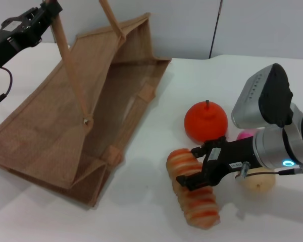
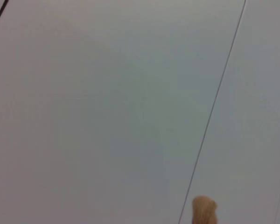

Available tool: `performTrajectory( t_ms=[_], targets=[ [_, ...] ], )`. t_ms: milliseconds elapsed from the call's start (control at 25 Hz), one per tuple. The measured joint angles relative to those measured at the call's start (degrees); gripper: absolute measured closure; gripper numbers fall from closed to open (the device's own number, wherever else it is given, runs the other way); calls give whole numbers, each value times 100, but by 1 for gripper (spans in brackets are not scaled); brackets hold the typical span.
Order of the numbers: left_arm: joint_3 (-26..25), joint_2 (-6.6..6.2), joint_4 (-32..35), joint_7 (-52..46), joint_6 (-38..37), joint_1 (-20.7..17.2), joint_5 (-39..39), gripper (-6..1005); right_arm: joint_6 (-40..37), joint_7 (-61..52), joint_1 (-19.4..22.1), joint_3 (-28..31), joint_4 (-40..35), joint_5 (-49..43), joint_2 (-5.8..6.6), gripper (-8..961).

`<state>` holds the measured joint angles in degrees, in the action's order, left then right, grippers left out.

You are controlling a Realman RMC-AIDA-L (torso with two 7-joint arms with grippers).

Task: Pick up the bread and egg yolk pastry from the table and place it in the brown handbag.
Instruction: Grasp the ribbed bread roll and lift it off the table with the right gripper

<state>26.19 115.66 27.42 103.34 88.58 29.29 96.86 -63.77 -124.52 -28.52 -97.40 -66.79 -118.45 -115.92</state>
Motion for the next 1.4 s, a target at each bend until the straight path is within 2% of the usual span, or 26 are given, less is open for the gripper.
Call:
performTrajectory(
  t_ms=[440, 800, 1040, 1400],
  targets=[
    [-17, 0, 0, 3, -8, -54, 6, 878, -114, -850, 35, -122, -314, -578, 0, 114],
    [-84, 21, -4, 2, -8, -25, 9, 879, -65, -1018, -44, -379, -122, -704, -8, 121],
    [-88, 27, -8, 2, -7, -17, 10, 879, 95, -1133, -257, -624, 211, -701, -9, 125],
    [-88, 27, -9, 2, -7, -11, 10, 879, 105, -1161, -354, -809, 223, -690, -11, 132]
  ],
)
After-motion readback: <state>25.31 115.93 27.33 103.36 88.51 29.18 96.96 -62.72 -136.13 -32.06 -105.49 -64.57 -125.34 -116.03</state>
